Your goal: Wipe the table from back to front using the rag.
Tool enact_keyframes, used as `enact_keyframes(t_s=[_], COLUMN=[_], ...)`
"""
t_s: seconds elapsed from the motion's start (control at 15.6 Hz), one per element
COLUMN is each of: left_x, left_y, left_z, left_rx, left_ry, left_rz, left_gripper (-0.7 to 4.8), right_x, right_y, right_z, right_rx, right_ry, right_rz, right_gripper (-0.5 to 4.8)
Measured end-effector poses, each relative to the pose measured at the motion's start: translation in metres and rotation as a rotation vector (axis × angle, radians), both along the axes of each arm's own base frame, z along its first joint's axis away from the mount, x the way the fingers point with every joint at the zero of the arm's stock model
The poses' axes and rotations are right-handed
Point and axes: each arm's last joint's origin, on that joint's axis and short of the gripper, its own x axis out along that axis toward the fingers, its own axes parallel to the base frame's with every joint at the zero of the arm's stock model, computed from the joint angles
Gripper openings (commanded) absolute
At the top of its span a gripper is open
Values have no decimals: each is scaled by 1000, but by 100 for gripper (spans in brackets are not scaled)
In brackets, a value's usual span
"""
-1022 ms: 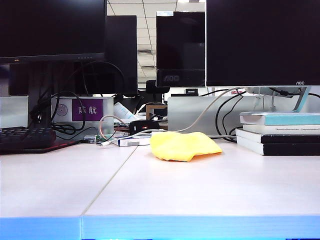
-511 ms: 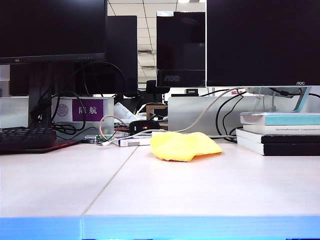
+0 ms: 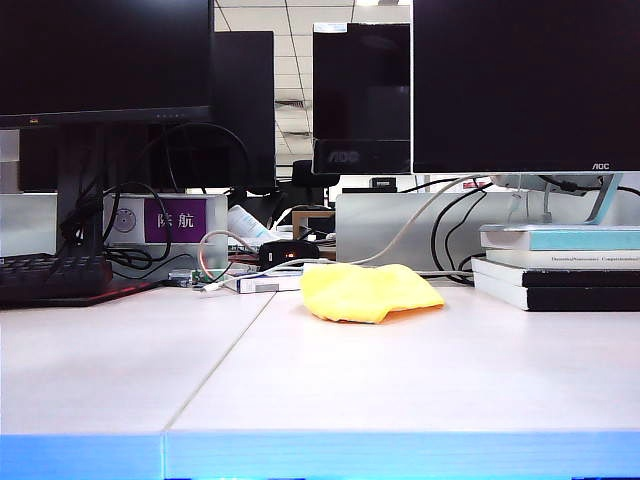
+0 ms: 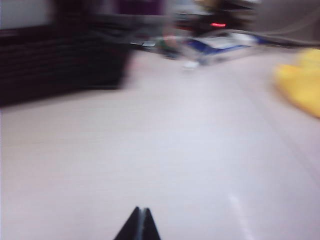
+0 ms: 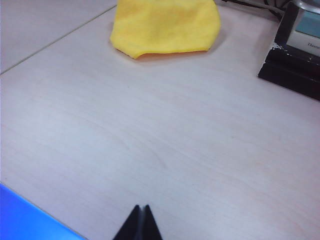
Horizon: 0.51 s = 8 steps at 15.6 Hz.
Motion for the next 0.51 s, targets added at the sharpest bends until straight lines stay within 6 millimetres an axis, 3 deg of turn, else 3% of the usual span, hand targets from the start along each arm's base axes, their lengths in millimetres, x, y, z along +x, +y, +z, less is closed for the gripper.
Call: enact_keyframes(t_s=[0.51], left_x=[1], left_y=[7], left_z=[0], left_rx=[111], left_ry=[-4], left_rz=[66], left_gripper=[3], right_x=[0], right_y=[0], right_z=[0], right_rx=[0], right_ry=[0], right_rz=[-1], right_gripper=[9])
